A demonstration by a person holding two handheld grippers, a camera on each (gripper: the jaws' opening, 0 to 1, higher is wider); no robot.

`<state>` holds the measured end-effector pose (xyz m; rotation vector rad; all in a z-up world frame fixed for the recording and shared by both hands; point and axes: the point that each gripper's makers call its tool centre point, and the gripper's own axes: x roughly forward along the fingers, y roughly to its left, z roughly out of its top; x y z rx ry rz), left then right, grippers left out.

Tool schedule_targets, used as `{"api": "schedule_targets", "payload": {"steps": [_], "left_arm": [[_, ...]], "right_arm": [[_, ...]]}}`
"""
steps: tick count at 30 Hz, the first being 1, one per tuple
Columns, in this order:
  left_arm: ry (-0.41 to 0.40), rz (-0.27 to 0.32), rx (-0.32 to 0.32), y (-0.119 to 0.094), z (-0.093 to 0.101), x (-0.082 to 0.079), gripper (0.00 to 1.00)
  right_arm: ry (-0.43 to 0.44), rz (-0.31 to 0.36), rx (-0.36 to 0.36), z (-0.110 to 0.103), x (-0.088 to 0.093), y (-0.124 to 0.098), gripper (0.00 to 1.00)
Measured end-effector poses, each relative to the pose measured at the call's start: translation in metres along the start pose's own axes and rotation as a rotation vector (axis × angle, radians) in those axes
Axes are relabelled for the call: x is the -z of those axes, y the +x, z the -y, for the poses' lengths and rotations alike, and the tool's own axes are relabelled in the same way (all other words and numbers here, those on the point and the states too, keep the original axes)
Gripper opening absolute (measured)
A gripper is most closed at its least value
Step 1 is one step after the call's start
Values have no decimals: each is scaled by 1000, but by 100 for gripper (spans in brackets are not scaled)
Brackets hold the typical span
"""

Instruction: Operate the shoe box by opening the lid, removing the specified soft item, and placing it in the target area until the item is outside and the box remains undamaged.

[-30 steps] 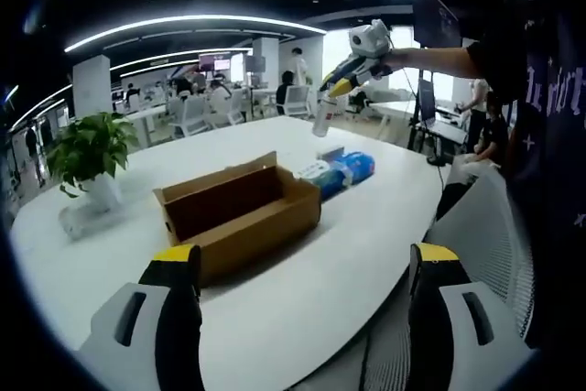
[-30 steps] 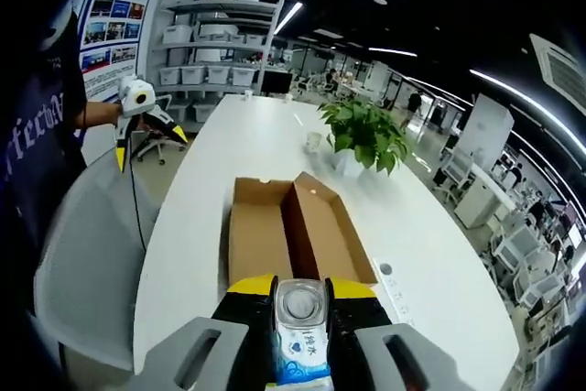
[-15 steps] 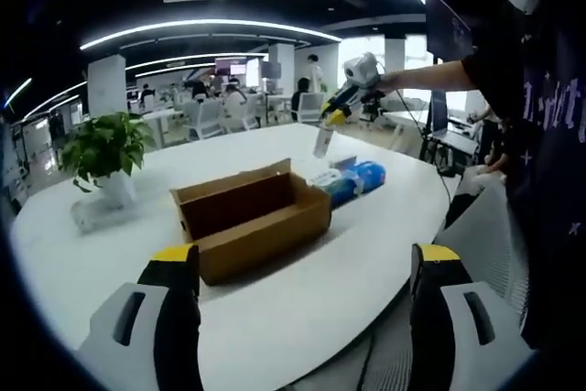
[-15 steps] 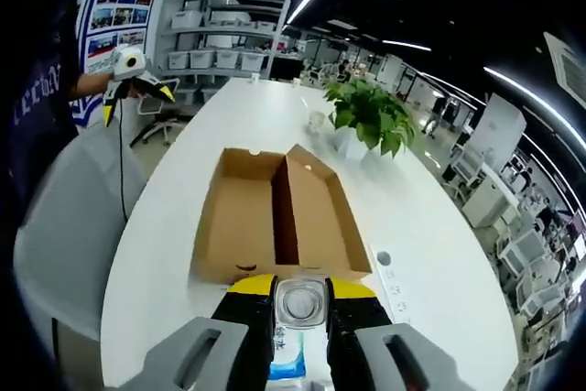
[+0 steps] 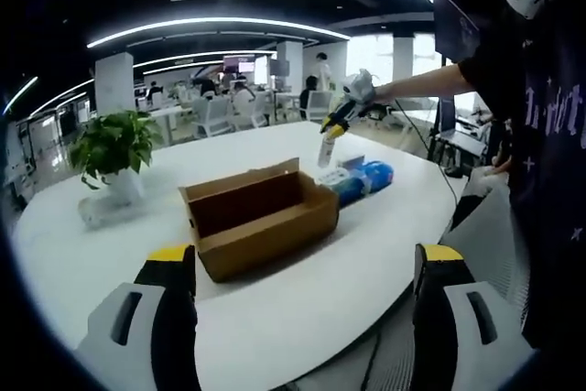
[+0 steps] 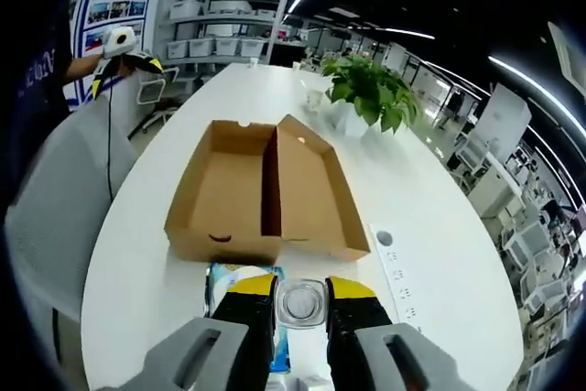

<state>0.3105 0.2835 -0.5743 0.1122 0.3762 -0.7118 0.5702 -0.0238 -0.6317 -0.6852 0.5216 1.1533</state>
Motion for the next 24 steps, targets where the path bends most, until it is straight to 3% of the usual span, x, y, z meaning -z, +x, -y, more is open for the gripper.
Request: {"api": "schedule_targets", "payload": {"steps": [24], "left_arm": [[-29,-58,-40,2,-12,12,95]], "right_arm": [[49,-53,-39,4,37,47,16]]}}
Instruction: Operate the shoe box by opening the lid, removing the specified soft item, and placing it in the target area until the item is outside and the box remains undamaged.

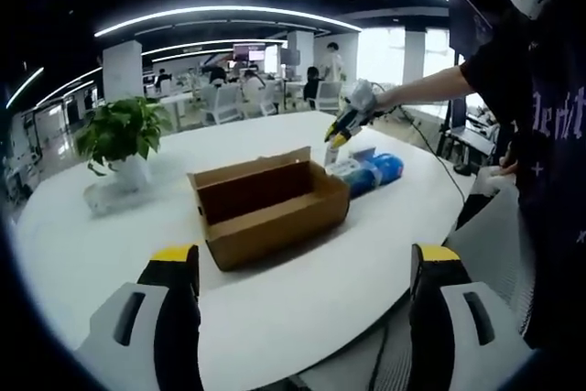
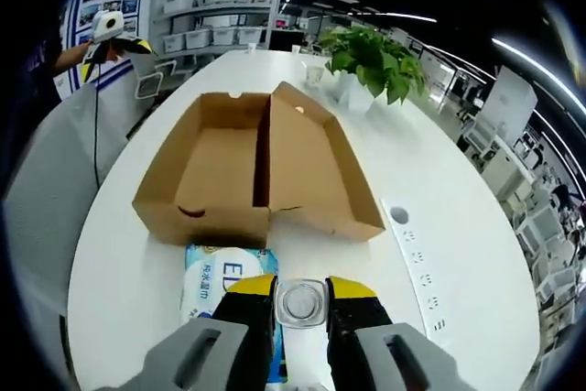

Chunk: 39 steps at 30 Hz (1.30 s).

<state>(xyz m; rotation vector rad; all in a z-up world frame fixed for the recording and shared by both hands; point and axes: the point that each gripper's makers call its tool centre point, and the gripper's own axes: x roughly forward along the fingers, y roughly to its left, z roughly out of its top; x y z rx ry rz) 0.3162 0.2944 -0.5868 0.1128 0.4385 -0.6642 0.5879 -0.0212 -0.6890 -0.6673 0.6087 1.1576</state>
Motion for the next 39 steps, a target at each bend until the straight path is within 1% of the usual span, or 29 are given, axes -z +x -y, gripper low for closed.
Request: {"api": "schedule_targets", "payload": {"steps": [5,15,22,29,34,37,39], "left_arm": [[-3,-10,1,1,0,3,95],[-1,-14,12,4,3,4,94],[-4,-12,17,5,5,4,94],[-4,-13,17,6,5,5,93],[-4,-10,19,5,5,4,92],[-9,-8,17,4,4,5,92],[-9,-11,17,4,4,5,92]], "right_arm": [[17,-17,-9,0,7,5,16],[52,-23,5,5,10,3,17],[75,-35,29,9,12,1,23],[94,-50,62,10,10,2,26],[93,-63,83,15,9,0,26],[51,-113,77,16,15,-4,26],[39,-127,67,16,16,-5,24]]}}
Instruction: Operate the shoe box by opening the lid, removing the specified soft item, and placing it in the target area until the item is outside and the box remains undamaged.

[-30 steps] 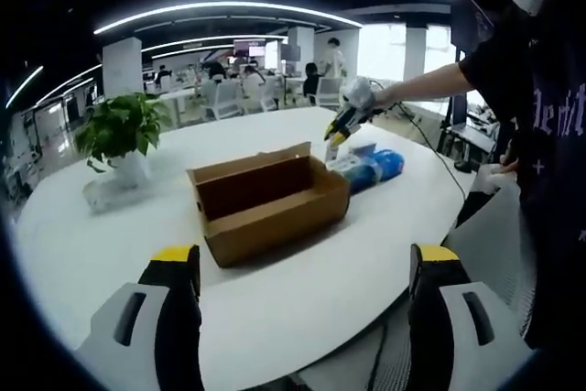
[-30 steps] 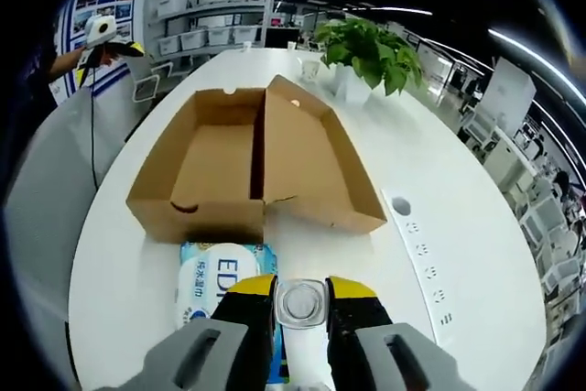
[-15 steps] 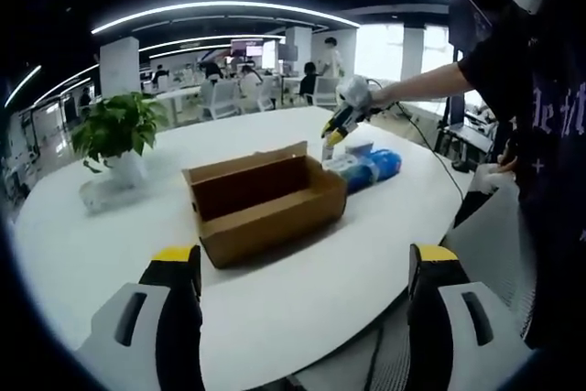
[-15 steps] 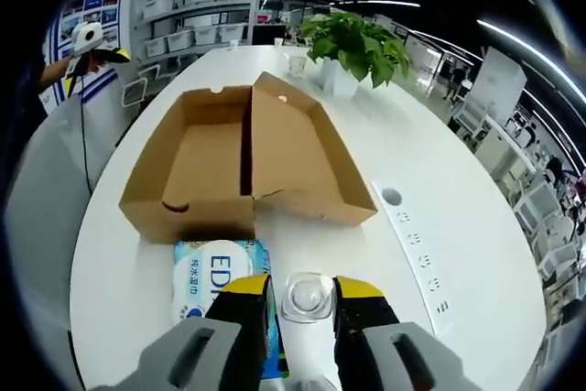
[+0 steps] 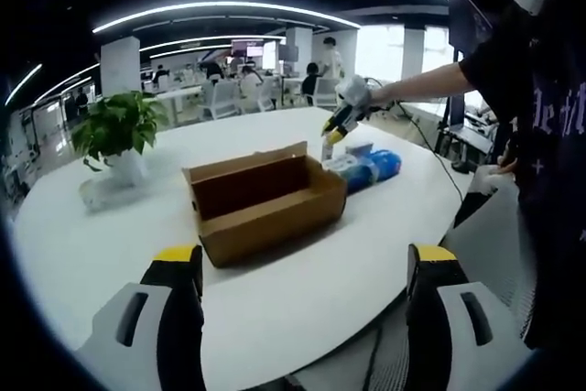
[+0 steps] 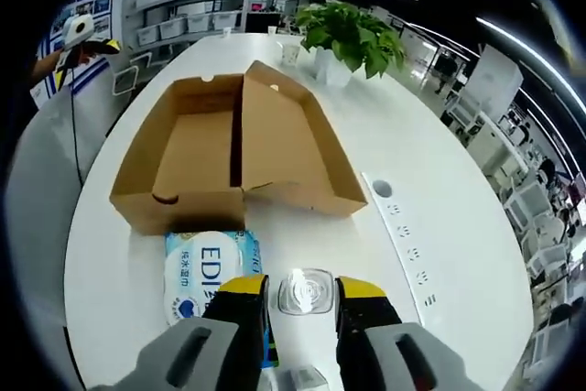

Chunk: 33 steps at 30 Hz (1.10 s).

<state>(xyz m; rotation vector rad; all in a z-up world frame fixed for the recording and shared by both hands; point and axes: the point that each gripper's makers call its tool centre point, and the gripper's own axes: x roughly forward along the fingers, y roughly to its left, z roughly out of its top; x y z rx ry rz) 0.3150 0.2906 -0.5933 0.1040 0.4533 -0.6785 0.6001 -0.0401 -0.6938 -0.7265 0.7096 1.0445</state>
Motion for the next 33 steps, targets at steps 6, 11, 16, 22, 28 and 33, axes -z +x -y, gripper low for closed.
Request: {"api": "schedule_targets", "payload": {"steps": [6,11,16,22,28,33], "left_arm": [[2,-2,4,2,0,0,92],[2,-1,5,3,0,0,92],[0,0,3,2,-1,1,91],[-5,-4,-3,1,-2,4,91],[-7,-4,-10,0,-4,5,91],[-10,-6,-15,-1,-6,7,90]], "right_arm": [[-36,-41,-25,0,-2,-5,21],[-73,-69,-47,1,-2,-6,17],[-157,-111,-82,2,2,-6,16],[-253,-133,-113,-1,1,-6,16],[-302,-156,-118,1,0,-4,17],[-277,-162,-102,3,-2,-5,17]]}}
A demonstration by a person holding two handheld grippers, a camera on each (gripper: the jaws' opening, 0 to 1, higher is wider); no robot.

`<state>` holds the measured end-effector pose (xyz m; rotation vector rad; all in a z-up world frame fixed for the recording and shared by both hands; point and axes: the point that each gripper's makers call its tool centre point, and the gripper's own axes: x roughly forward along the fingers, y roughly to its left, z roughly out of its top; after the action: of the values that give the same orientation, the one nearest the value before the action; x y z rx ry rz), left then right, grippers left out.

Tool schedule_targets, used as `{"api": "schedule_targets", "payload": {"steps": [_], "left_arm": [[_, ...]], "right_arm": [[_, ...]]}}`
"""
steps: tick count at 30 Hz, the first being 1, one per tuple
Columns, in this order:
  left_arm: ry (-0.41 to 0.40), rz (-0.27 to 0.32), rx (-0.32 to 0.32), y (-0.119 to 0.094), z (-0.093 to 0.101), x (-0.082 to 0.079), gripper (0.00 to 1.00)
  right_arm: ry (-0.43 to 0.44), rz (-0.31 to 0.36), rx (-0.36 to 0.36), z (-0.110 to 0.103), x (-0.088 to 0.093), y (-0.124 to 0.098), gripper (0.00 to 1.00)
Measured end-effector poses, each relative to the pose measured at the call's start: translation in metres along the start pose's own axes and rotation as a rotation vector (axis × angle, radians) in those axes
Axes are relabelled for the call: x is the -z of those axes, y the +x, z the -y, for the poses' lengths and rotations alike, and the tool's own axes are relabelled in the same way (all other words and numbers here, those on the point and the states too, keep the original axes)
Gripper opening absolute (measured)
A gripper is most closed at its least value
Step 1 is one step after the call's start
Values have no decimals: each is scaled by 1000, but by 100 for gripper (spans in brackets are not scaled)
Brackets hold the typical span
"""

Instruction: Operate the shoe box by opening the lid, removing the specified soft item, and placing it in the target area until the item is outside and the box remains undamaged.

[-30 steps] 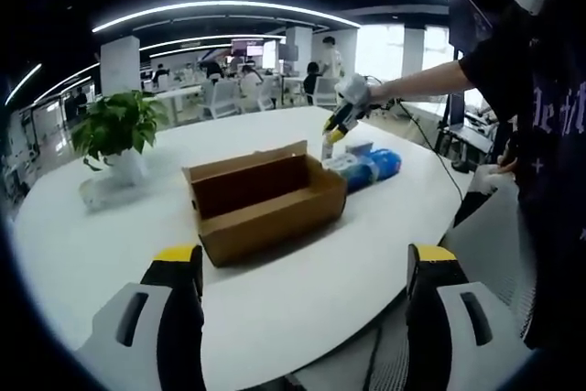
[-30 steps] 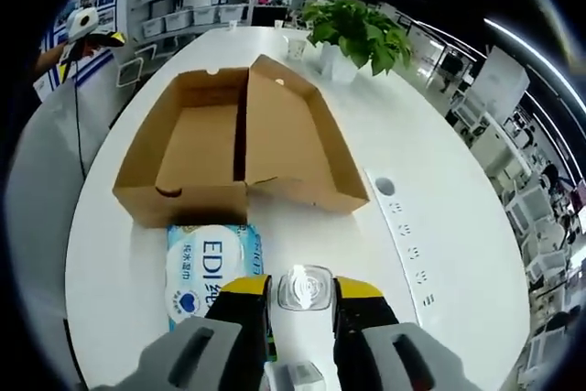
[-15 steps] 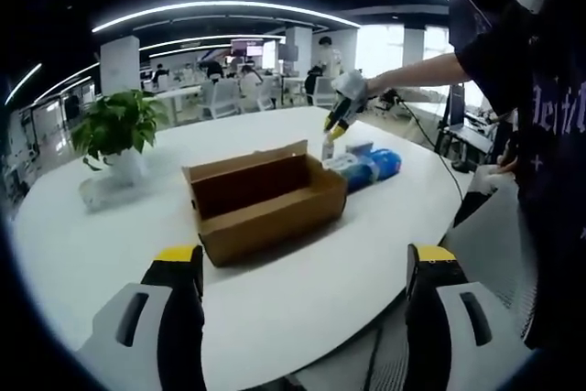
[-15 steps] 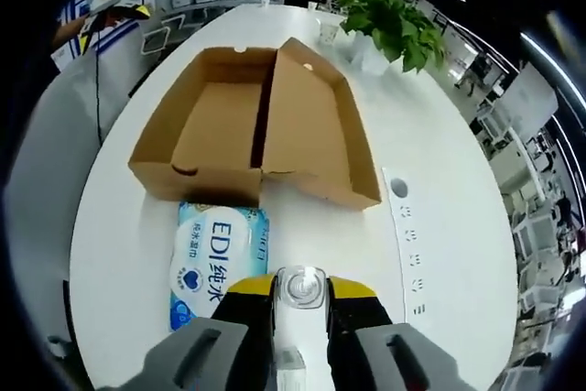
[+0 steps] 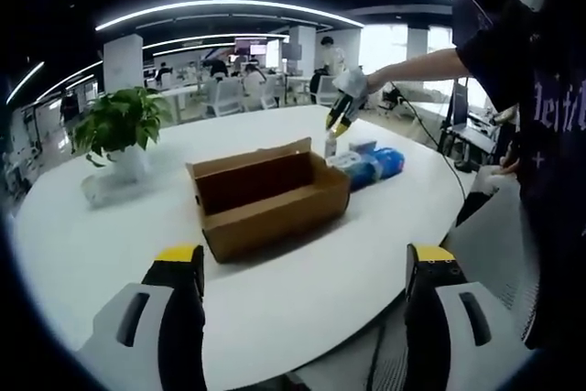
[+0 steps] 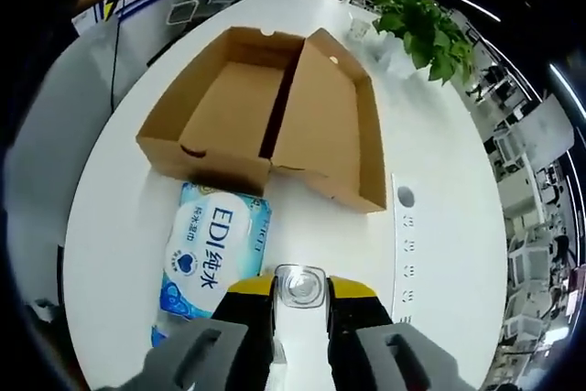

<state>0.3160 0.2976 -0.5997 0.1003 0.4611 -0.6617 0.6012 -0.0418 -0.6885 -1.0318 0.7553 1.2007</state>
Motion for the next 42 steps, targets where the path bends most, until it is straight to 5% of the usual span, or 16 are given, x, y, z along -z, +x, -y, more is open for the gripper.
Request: {"api": "schedule_targets", "payload": {"steps": [25,42], "left_arm": [[2,-8,-4,1,-2,4,89],[-6,-39,-40,6,-18,5,85]], "right_arm": [[107,6,7,-4,-4,2,17],[199,37,32,3,-4,-4,32]]}}
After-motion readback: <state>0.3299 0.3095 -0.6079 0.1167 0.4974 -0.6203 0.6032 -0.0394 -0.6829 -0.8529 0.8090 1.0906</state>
